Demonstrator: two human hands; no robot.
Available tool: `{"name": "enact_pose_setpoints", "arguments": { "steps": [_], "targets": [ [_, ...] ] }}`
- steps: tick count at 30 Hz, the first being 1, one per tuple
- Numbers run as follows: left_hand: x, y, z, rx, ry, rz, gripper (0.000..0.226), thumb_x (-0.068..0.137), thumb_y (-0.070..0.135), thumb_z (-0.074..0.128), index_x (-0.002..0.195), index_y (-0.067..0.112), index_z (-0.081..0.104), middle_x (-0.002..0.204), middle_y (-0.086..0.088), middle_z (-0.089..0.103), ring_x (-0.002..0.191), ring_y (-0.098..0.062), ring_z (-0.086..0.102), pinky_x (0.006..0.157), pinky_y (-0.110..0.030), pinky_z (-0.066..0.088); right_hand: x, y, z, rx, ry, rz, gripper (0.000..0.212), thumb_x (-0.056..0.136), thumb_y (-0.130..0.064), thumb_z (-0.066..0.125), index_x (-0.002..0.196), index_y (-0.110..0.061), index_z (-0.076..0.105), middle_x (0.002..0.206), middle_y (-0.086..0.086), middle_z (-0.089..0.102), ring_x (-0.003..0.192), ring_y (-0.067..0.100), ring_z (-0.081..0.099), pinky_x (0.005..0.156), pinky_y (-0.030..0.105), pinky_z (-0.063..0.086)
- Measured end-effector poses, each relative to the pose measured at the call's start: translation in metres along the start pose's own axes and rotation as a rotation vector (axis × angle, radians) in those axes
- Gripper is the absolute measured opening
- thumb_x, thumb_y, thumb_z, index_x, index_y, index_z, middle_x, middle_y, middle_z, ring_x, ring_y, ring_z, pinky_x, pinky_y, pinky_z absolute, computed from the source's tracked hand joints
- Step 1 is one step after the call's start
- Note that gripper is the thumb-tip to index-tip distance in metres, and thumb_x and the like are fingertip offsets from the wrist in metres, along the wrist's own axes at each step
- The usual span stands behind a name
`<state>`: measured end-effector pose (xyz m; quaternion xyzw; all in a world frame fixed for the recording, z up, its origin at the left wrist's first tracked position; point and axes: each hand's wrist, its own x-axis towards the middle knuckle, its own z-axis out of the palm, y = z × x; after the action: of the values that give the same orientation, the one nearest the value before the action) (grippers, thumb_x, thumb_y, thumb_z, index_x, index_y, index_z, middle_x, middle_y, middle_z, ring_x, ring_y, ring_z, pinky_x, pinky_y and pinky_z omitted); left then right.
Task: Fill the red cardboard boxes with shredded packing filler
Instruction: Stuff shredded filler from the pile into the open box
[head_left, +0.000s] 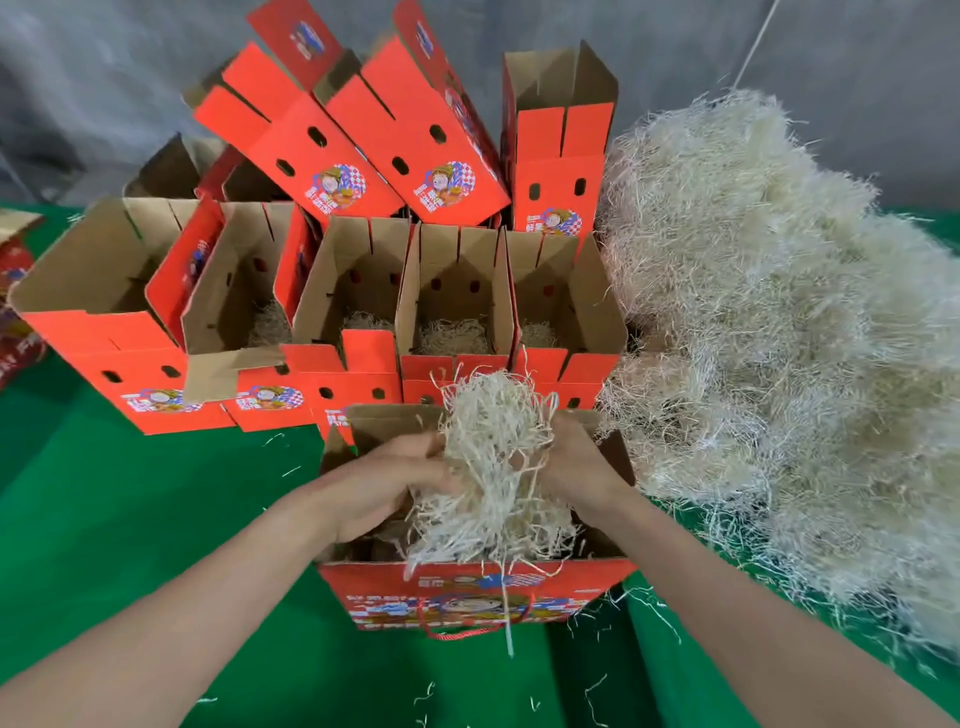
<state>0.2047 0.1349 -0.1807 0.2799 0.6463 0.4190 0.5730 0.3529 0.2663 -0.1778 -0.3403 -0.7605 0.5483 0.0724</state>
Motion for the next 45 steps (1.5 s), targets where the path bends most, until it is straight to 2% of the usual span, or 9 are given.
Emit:
{"name": "enact_pose_setpoints", "arguments": {
  "steps": [4,10,14,20,24,28,35,42,45],
  "targets": [
    [0.001,0.004,-0.004,-0.088,0.228,-0.017,0.032,0.073,0.004,0.069,0.102,0.015,0.064,0.102,0.004,0.070,0.100,-0.011,0.057,0.086,-0.025,0.041,-0.003,0.008,-0.003,0.027,-0.132,-0.112,0.042,0.080,0.012,0.052,0.098,-0.025,0.045,0.103,-0.009,0.052,0.092,0.001,0.059,0.063,0.009,0.049],
    [-0.009,-0.001,-0.042,0.705,0.638,0.120,0.050,0.079,0.003,0.060,0.128,0.010,0.054,0.131,-0.010,0.053,0.110,-0.021,0.051,0.079,-0.017,0.033,-0.013,0.019,-0.052,-0.308,-0.136,-0.047,0.052,0.082,-0.007,0.065,0.118,-0.037,0.043,0.117,-0.025,0.034,0.106,-0.003,0.040,0.084,-0.003,0.031],
    [-0.008,-0.002,-0.039,0.791,0.559,0.125,0.045,0.082,0.001,0.058,0.125,0.014,0.054,0.130,-0.009,0.051,0.096,-0.018,0.054,0.073,-0.020,0.036,-0.011,0.022,-0.058,-0.471,-0.105,0.008,0.069,0.085,-0.008,0.060,0.144,-0.019,0.027,0.136,-0.011,0.029,0.120,0.004,0.028,0.096,0.013,0.015],
    [-0.003,0.002,-0.024,0.110,-0.008,0.034,0.044,0.077,0.003,0.069,0.114,0.024,0.056,0.103,0.011,0.067,0.100,-0.003,0.059,0.092,-0.022,0.041,-0.008,0.009,-0.042,-0.053,-0.263,0.100,0.025,0.082,-0.025,0.067,0.103,-0.032,0.056,0.105,-0.010,0.066,0.091,0.002,0.064,0.072,0.014,0.046],
    [0.008,-0.010,-0.002,0.376,-0.051,0.040,0.057,0.070,-0.011,0.065,0.119,0.017,0.051,0.106,-0.002,0.064,0.100,-0.008,0.062,0.088,-0.024,0.050,0.001,0.004,-0.002,-0.201,-0.388,0.036,0.038,0.077,-0.029,0.071,0.106,-0.042,0.050,0.104,-0.022,0.060,0.096,-0.011,0.056,0.074,0.004,0.043],
    [0.010,-0.009,-0.005,0.680,0.105,0.052,0.037,0.077,0.014,0.067,0.113,0.016,0.054,0.092,0.001,0.065,0.071,-0.007,0.062,0.062,-0.015,0.049,0.011,0.014,0.009,-0.559,-0.260,0.015,0.015,0.083,-0.007,0.061,0.095,-0.005,0.052,0.079,0.004,0.057,0.067,0.018,0.056,0.057,0.024,0.047],
    [-0.002,-0.004,-0.052,1.116,0.279,-0.102,0.046,0.082,0.017,0.058,0.127,0.014,0.050,0.116,-0.005,0.059,0.106,-0.022,0.057,0.079,-0.025,0.045,-0.007,0.024,-0.049,-0.625,-0.270,0.171,0.050,0.085,-0.003,0.062,0.131,0.000,0.042,0.133,0.018,0.048,0.122,0.029,0.046,0.089,0.019,0.035],
    [0.022,0.010,-0.010,1.493,-0.070,-0.076,0.045,0.089,0.012,0.047,0.132,0.010,0.033,0.087,-0.004,0.053,0.069,-0.017,0.051,0.053,-0.027,0.040,0.020,0.012,-0.018,-0.626,-0.577,0.204,0.009,0.085,-0.002,0.057,0.085,-0.010,0.053,0.082,0.011,0.063,0.073,0.021,0.061,0.066,0.028,0.052],
    [0.028,0.006,0.018,1.807,-0.302,-0.072,0.030,0.089,0.006,0.041,0.116,0.004,0.052,0.102,-0.009,0.062,0.078,-0.025,0.056,0.059,-0.033,0.044,0.040,0.012,-0.003,-0.800,-0.733,0.199,0.038,0.090,-0.006,0.051,0.057,-0.019,0.037,0.053,-0.006,0.041,0.045,0.006,0.037,0.041,0.010,0.032]
  ]
}}
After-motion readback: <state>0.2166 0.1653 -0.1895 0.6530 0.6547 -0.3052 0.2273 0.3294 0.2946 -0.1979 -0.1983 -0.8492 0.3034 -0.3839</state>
